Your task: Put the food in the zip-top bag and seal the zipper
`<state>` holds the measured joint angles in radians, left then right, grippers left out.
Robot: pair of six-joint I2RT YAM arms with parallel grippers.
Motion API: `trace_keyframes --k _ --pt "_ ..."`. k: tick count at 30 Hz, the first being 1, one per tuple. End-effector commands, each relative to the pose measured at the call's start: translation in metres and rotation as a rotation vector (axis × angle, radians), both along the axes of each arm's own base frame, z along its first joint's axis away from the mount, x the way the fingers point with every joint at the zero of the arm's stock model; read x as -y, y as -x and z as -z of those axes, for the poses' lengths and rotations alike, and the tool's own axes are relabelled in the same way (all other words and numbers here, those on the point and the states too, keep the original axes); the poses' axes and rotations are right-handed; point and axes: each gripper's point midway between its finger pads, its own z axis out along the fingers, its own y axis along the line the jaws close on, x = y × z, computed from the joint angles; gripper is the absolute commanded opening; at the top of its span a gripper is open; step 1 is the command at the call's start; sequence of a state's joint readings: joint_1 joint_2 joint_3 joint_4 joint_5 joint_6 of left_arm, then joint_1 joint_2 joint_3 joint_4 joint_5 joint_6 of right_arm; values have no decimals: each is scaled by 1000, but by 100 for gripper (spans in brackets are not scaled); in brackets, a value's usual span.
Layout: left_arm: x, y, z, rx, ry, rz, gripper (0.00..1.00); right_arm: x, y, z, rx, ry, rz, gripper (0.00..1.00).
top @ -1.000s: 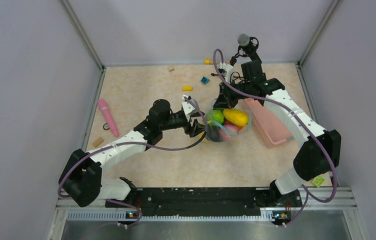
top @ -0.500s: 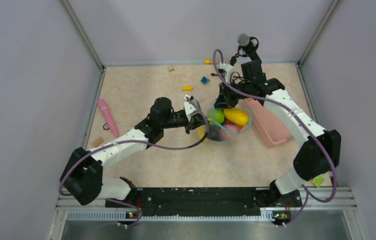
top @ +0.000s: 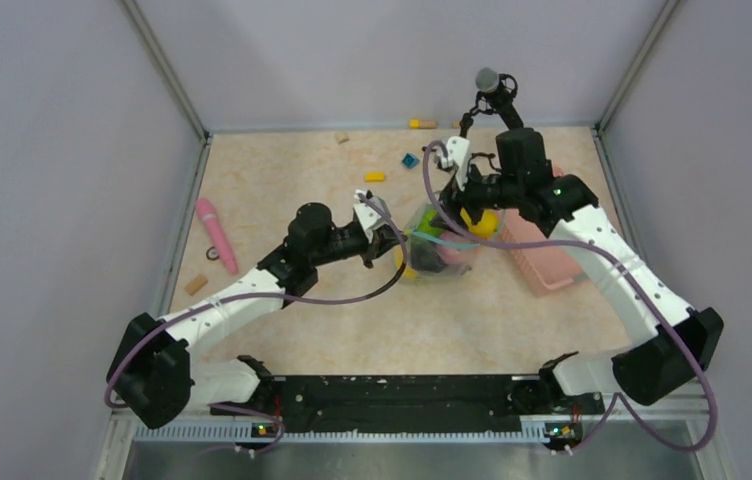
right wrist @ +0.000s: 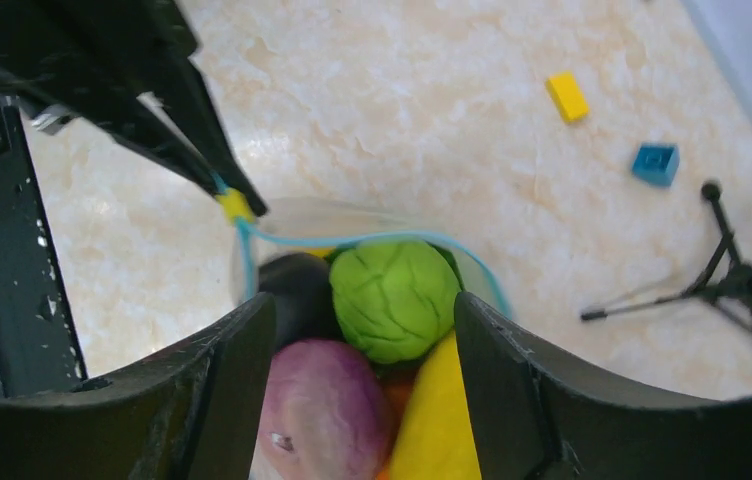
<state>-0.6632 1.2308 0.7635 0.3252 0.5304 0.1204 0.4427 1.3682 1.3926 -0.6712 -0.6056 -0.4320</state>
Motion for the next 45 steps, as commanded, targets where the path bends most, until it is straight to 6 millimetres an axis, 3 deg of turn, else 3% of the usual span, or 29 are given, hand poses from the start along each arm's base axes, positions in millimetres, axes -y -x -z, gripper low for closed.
trace_keyframes --k 1,6,11,15,19,23,28,36,45 --pt "-4 0 -21 36 61 -34 0 -26 28 -13 276 73 -244 67" --pt "-4 7 -24 38 67 -5 0 -54 44 -13 349 49 -436 67" --pt "-2 12 -26 39 72 24 0 -71 46 -7 351 21 -548 58" --pt "-2 11 -27 31 78 15 0 -76 48 -5 342 11 -571 48" --pt "-1 11 -26 26 79 23 0 -78 51 -5 336 3 -581 30" --pt "-1 8 -24 14 72 5 0 -77 50 -6 328 4 -569 26" --pt "-1 8 -21 4 69 4 0 -74 44 -5 314 30 -522 0" --pt "-17 -4 -14 7 51 -123 0 -44 22 -3 327 193 -364 0" --pt "-45 -20 2 -1 52 -306 0 36 -18 0 289 352 -57 0"
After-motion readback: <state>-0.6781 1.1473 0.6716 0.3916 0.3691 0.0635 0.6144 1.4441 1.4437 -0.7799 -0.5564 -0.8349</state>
